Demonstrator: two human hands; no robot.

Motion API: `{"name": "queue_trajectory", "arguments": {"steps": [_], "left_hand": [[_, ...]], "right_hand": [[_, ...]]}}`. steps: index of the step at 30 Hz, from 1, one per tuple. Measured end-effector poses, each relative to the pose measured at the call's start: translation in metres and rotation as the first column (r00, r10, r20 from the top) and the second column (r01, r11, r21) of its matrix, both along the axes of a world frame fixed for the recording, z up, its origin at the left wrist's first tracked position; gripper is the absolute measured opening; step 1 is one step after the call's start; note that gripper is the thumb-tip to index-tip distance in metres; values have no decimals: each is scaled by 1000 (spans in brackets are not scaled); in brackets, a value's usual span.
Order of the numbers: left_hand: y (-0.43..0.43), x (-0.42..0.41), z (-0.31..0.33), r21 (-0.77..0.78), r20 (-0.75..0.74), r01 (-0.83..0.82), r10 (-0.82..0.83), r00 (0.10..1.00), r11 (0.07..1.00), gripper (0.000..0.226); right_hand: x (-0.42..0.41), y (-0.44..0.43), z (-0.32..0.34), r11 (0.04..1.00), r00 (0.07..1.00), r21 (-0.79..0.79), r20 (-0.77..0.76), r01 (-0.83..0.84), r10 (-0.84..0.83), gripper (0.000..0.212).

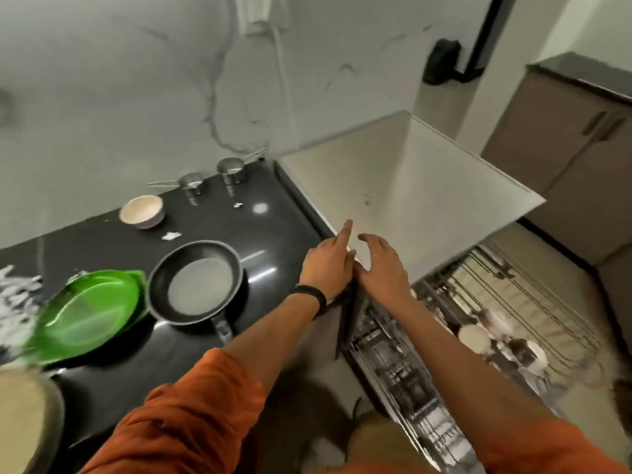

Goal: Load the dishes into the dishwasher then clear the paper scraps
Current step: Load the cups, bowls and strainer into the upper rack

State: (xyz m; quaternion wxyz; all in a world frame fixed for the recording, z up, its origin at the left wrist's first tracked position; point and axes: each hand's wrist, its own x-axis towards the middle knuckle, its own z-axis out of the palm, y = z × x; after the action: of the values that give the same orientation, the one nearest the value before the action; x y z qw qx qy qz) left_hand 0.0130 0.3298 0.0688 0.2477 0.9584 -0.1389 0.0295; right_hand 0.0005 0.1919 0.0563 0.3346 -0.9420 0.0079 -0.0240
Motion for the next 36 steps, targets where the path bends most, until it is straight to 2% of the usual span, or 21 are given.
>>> {"name": "queue_trajectory", "arguments": {"steps": [5, 10, 15, 21, 26, 29, 33, 36], "left_hand": [[96, -1, -4, -22, 39, -216, 217, 975, 976, 64], [180, 8, -18, -2, 42, -405, 405, 913, 914, 63], [251, 25, -27, 50, 41, -572, 571, 820, 819, 60], [313, 51, -31, 40, -8, -733, 734, 679, 679, 57], [340, 60, -38, 62, -16, -817, 819, 573, 573, 58], [349, 60, -40, 60, -22, -837, 839, 544, 545, 60], [357, 55, -39, 51, -39, -849, 850, 525, 526, 53], [359, 52, -37, 57, -42, -845, 847, 530, 531, 53]], "right_hand": [[27, 88, 4, 972, 972, -39, 35, -230, 232, 54], [59, 165, 2, 915, 914, -36, 27, -403, 404, 60], [104, 237, 1, 830, 831, -53, 5, -555, 556, 59], [166, 317, 1, 680, 688, -124, -35, -722, 724, 57], [206, 379, -6, 488, 539, -285, -140, -825, 830, 37], [224, 411, -11, 382, 474, -347, -238, -857, 847, 35], [240, 434, -23, 336, 457, -374, -307, -864, 835, 39], [243, 437, -32, 362, 461, -336, -290, -870, 839, 38]]}}
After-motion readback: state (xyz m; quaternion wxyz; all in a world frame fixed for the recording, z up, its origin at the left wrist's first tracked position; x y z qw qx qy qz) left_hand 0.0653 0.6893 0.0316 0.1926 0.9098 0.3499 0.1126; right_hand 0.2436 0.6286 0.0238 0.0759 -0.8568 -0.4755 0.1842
